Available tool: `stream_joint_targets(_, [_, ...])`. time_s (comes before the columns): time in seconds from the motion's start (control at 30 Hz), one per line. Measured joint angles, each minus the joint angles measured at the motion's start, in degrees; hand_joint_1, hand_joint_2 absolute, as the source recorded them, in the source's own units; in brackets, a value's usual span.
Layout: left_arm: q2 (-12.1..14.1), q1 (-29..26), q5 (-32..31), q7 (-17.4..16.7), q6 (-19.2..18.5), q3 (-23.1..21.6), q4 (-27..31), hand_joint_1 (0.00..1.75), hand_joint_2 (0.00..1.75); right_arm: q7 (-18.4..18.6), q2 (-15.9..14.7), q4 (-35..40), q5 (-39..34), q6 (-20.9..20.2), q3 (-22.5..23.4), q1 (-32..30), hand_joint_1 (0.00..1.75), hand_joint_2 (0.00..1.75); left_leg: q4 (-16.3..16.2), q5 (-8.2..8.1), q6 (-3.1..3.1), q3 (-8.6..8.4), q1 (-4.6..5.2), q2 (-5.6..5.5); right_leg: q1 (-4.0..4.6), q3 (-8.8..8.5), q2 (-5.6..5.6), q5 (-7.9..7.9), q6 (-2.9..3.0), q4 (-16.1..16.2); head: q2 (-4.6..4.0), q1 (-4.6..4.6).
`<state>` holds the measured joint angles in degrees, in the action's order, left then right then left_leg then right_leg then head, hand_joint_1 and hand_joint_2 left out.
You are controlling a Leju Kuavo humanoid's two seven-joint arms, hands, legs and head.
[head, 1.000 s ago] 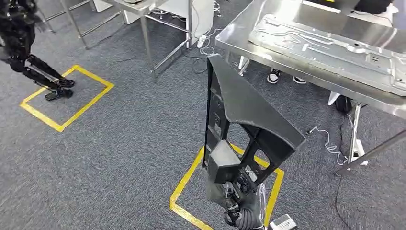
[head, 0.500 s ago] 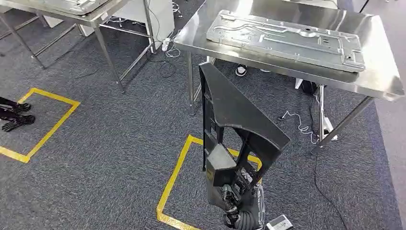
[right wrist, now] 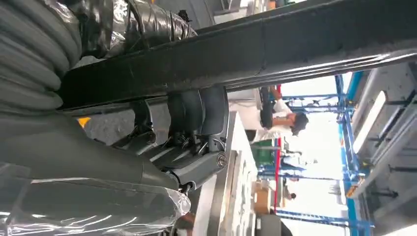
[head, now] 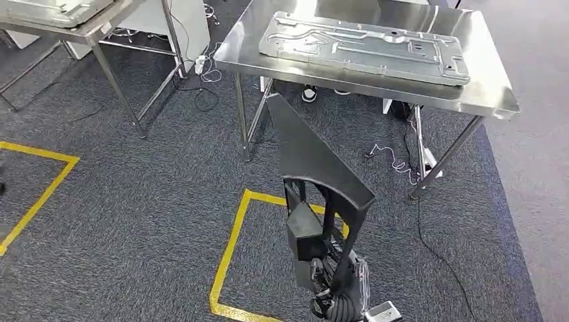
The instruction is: Take the parts from the cabinet and place them on the table.
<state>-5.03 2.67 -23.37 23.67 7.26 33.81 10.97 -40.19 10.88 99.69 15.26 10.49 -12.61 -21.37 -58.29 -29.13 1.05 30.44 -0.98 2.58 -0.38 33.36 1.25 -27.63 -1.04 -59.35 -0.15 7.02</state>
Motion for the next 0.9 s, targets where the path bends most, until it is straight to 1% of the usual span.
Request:
stream_joint_targets(0.03, [0.07, 0.02, -0.11, 0.02, 0.0, 0.11, 0.02, 0.0, 1.75, 0.02, 0.0, 0.04, -0.07, 0.04, -0.04, -0.04, 1.75, 1.75, -0.08, -0.11, -0.3, -0.01, 0.05, -0.02, 0.17, 0.04, -0.22, 0.36, 0.26, 0.35, 0.0, 0.07])
stream_joint_targets(0.07, [0.2, 0.02, -0.41, 0.0, 0.0, 0.19, 0.02, 0.0, 1.75, -0.02, -0.04, 0.15, -0.78, 0.04, -0.11, -0.05, 1.75, 1.75, 0.04, -0.08, -0.65, -0.09, 0.03, 0.07, 0.29, 0.14, -0.31, 0.31, 0.39, 0.22, 0.0, 0.02])
stream_joint_targets(0.1, [0.2, 0.05, -0.52, -0.11, 0.0, 0.35, 0.02, 0.0, 1.75, 0.0, -0.04, 0.15, -1.85, -0.35, -0.11, -0.02, 1.75, 1.75, 0.33, -0.1, -1.02, -0.38, 0.02, 0.42, 0.48, 0.23, -0.61, 0.15, 0.73, 0.22, 0.0, 0.02])
stream_joint_targets(0.13, [0.2, 0.15, -0.74, -0.3, 0.0, 0.57, 0.06, 0.0, 1.75, -0.02, -0.04, 0.2, -2.92, -0.94, -0.09, 0.02, 1.75, 1.75, 0.51, -0.17, -1.4, -0.72, 0.03, 0.79, 0.46, 0.07, -1.0, 0.33, 1.13, 0.62, 0.0, 0.04])
stream_joint_targets(0.17, [0.24, 0.11, -1.01, -0.7, 0.0, 0.72, 0.11, 0.0, 1.75, 0.02, -0.02, 0.44, -3.85, -1.55, -0.11, 0.01, 1.75, 1.75, 0.1, -0.73, -1.71, -0.78, -0.28, 0.43, -0.31, -0.66, -1.29, 0.69, 1.62, 1.29, 0.0, 0.02])
stream_joint_targets(0.2, [0.33, 0.13, -1.03, -0.88, 0.0, 0.92, 0.11, 0.0, 1.75, -0.04, 0.02, 0.66, -4.55, -2.01, -0.11, 0.14, 1.75, 1.75, -1.85, -2.08, -1.82, -0.09, -0.2, -0.73, -0.29, -0.82, -1.58, 0.74, 1.95, 1.52, 0.0, -0.02])
stream_joint_targets(0.23, [0.31, 0.13, -1.05, -1.27, -0.02, 1.05, 0.11, 0.0, 1.75, -0.02, 0.09, 0.79, -5.03, -2.36, -0.13, 0.38, 1.75, 1.75, -5.84, -4.42, -1.88, 1.83, -0.24, -1.42, -0.25, -0.79, -1.95, 0.79, 2.21, 1.52, 0.0, -0.07])
stream_joint_targets(0.27, [0.26, 0.1, -1.07, -1.72, -0.02, 1.05, 0.11, 0.0, 1.75, -0.02, 0.09, 0.77, -5.29, -2.51, -0.15, 0.44, 1.75, 1.75, -10.45, -6.56, -1.98, 4.09, -0.24, -1.79, -0.18, -0.8, -2.37, 0.75, 2.29, 1.49, 0.0, -0.02])
stream_joint_targets(0.3, [0.24, -0.02, -1.07, -2.21, -0.02, 1.09, 0.11, 0.0, 1.75, -0.02, 0.11, 0.76, -5.4, -2.62, -0.15, 0.42, 1.75, 1.75, -14.89, -8.23, -2.1, 6.38, -0.24, -2.0, -0.03, -0.79, -2.91, 0.68, 2.4, 1.45, 0.0, -0.02])
stream_joint_targets(0.33, [0.24, -0.19, -1.09, -2.97, 0.02, 1.16, 0.11, 0.0, 1.75, -0.02, 0.11, 0.76, -5.46, -2.65, -0.15, 0.41, 1.75, 1.75, -17.78, -8.56, -2.13, 8.07, -0.23, -2.05, 0.07, -0.79, -3.58, 0.64, 2.46, 1.31, 0.0, -0.05])
stream_joint_targets(0.37, [0.24, -0.33, -1.18, -3.85, 0.04, 1.24, 0.11, 0.0, 1.75, 0.0, 0.11, 0.77, -5.44, -2.58, -0.15, 0.41, 1.75, 1.75, -17.4, -7.15, -2.03, 8.24, -0.23, -2.07, 0.14, -0.84, -4.36, 0.56, 2.52, 1.14, 0.0, -0.02])
stream_joint_targets(0.4, [0.24, -0.42, -1.22, -4.48, 0.11, 1.29, 0.11, 0.0, 1.75, 0.0, 0.11, 0.76, -5.4, -2.56, -0.15, 0.41, 1.75, 1.75, -14.42, -4.7, -1.88, 7.19, -0.23, -2.2, 0.17, -0.89, -5.15, 0.44, 2.51, 0.95, 0.0, -0.04])
stream_joint_targets(0.43, [0.26, -0.42, -1.25, -4.88, 0.15, 1.33, 0.11, 0.0, 1.75, 0.0, 0.15, 0.76, -5.29, -2.51, -0.15, 0.41, 1.75, 1.75, -9.37, -1.62, -1.68, 5.13, -0.23, -2.76, 0.18, -0.95, -5.93, 0.23, 2.37, 0.67, 0.0, -0.04])
stream_joint_targets(0.47, [0.24, -0.43, -1.27, -4.96, 0.15, 1.38, 0.11, 0.0, 1.75, 0.0, 0.2, 0.77, -5.18, -2.49, -0.15, 0.41, 1.75, 1.75, -4.31, 0.95, -1.4, 2.98, -0.23, -4.31, 0.17, -0.97, -6.56, 0.05, 2.16, 0.38, 0.0, -0.04])
stream_joint_targets(0.5, [0.35, -0.6, -1.27, -5.11, 0.18, 1.48, 0.11, 0.0, 1.75, -0.02, 0.22, 0.72, -5.09, -2.49, -0.15, 0.42, 1.75, 1.75, -1.81, 0.62, -0.89, 1.92, -0.4, -8.08, 0.06, -0.65, -6.98, -0.16, 1.95, 0.07, 0.0, 0.0])
stream_joint_targets(0.53, [0.2, -0.53, -1.27, -5.18, 0.17, 1.51, 0.11, 0.0, 1.75, 0.02, 0.22, 0.72, -5.03, -2.49, -0.15, 0.47, 1.75, 1.75, -1.0, 0.58, -1.03, 1.82, -0.36, -7.79, 0.26, -0.27, -7.77, -0.31, 1.63, -0.39, 0.0, -0.02])
stream_joint_targets(0.57, [0.18, -0.4, -1.27, -5.18, 0.2, 1.51, 0.11, 0.0, 1.75, 0.0, 0.22, 0.72, -4.98, -2.47, -0.15, 0.44, 1.75, 1.75, -1.08, 0.55, -0.93, 1.79, -0.08, -7.14, -0.07, -0.05, -8.18, -0.21, 1.18, -0.26, 0.0, 0.0])
stream_joint_targets(0.63, [0.17, -0.28, -1.29, -5.33, 0.2, 1.51, 0.11, 0.0, 1.75, 0.0, 0.24, 0.72, -4.94, -2.47, -0.11, 0.38, 1.75, 1.75, -0.97, 0.64, -0.44, 1.56, 0.17, -6.04, -0.38, 0.11, -9.45, 0.1, 0.49, 0.14, 0.0, -0.02])
stream_joint_targets(0.67, [-0.26, -0.28, -1.29, -5.44, 0.17, 1.53, 0.11, 0.0, 1.75, 0.0, 0.22, 0.79, -4.94, -2.45, -0.04, 0.32, 1.75, 1.75, -0.15, 1.12, 0.19, 1.28, -0.71, -4.93, -0.16, 0.08, -9.1, -0.14, 0.28, -0.31, 0.0, -0.07])
stream_joint_targets(0.7, [-0.17, -0.29, -1.29, -5.53, 0.2, 1.57, 0.11, 0.0, 1.75, -0.02, 0.24, 0.79, -4.92, -2.29, 0.02, 0.22, 1.75, 1.75, 0.17, 1.17, 0.35, 0.99, -0.54, -4.29, 0.15, 0.67, -5.32, -1.08, -0.07, -1.73, 0.0, 0.13])
stream_joint_targets(0.73, [-0.2, -0.39, -1.25, -5.57, 0.18, 1.68, 0.11, 0.0, 1.75, 0.0, 0.24, 0.76, -4.63, -2.16, 0.04, 0.24, 1.75, 1.75, 0.26, 1.11, 0.87, 0.85, -0.47, -3.76, 0.04, 2.26, -3.22, -3.08, -0.29, -4.78, 0.0, 0.26])
stream_joint_targets(0.77, [-0.22, -0.51, -1.22, -5.75, 0.17, 1.84, 0.11, 0.0, 1.75, 0.0, 0.24, 0.74, -4.33, -2.06, 0.04, 0.22, 1.75, 1.75, 0.24, 1.06, 0.92, 0.85, -0.39, -3.06, -0.14, 4.53, -2.19, -5.33, -0.51, -9.15, 0.0, 0.31])
stream_joint_targets(0.8, [-0.22, -0.57, -1.25, -5.75, 0.31, 2.05, 0.11, 0.0, 1.75, 0.0, 0.24, 0.68, -3.89, -2.06, 0.04, 0.13, 1.75, 1.75, 0.21, 0.92, 0.94, 0.85, -0.35, -2.45, -0.34, 6.63, -1.85, -7.06, -0.71, -13.22, 0.0, 0.28])
stream_joint_targets(0.83, [-0.22, -0.58, -1.27, -5.73, 0.61, 2.29, 0.11, 0.0, 1.75, 0.0, 0.24, 0.59, -3.56, -2.06, 0.04, 0.07, 1.75, 1.75, 0.19, 0.84, 0.88, 0.83, -0.36, -1.9, -0.52, 8.21, -1.69, -7.79, -0.9, -16.15, 0.0, 0.3])
stream_joint_targets(0.87, [-0.22, -0.58, -1.33, -5.7, 0.96, 2.45, 0.11, 0.0, 1.75, 0.0, 0.24, 0.41, -3.26, -1.84, 0.09, 0.02, 1.75, 1.75, 0.17, 0.72, 0.78, 0.77, -0.38, -1.52, -0.72, 8.59, -1.53, -7.04, -1.08, -16.56, 0.0, 0.31])
stream_joint_targets(0.9, [-0.22, -0.57, -1.33, -5.57, 0.96, 2.51, 0.11, 0.0, 1.75, 0.0, 0.22, 0.31, -2.8, -1.38, 0.09, -0.03, 1.75, 1.75, 0.17, 0.48, 0.63, 0.58, -0.41, -1.21, -0.93, 7.35, -1.41, -4.82, -1.15, -13.94, 0.0, 0.28])
